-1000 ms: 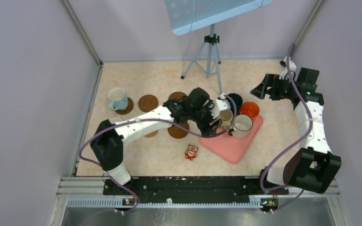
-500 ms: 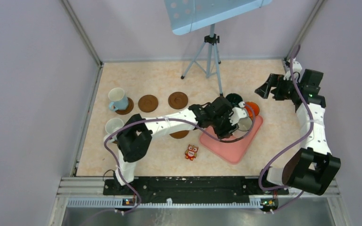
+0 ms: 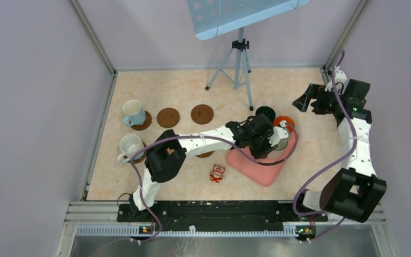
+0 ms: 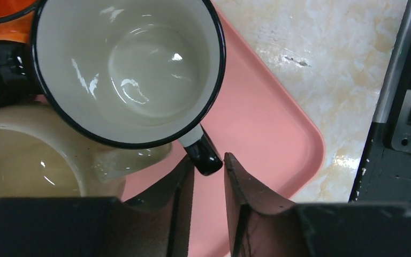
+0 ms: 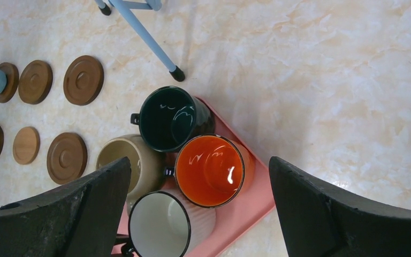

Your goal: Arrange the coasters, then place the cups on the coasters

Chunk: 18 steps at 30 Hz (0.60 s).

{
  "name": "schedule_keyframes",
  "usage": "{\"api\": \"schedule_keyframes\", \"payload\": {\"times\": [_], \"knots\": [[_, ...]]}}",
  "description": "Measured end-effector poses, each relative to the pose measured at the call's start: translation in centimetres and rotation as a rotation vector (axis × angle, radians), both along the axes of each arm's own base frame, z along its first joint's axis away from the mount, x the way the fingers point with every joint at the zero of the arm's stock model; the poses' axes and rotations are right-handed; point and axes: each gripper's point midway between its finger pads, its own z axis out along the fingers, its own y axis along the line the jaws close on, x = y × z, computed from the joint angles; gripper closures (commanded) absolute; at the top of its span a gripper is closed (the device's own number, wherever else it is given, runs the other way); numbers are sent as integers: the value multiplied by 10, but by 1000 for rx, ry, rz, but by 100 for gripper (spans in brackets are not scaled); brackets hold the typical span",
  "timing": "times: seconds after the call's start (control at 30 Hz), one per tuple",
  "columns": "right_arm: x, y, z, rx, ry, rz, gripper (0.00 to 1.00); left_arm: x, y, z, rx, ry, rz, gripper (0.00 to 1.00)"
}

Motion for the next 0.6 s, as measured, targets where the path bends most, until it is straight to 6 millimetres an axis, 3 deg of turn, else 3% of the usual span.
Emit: {"api": "schedule_keyframes", "payload": {"times": [0.27, 0.6], "knots": [[0, -2, 0, 0, 0, -5, 1, -8, 0, -3, 19, 1, 0, 95], [0, -4, 0, 2, 0, -10, 1, -18, 16, -5, 74, 26, -5, 100]]}}
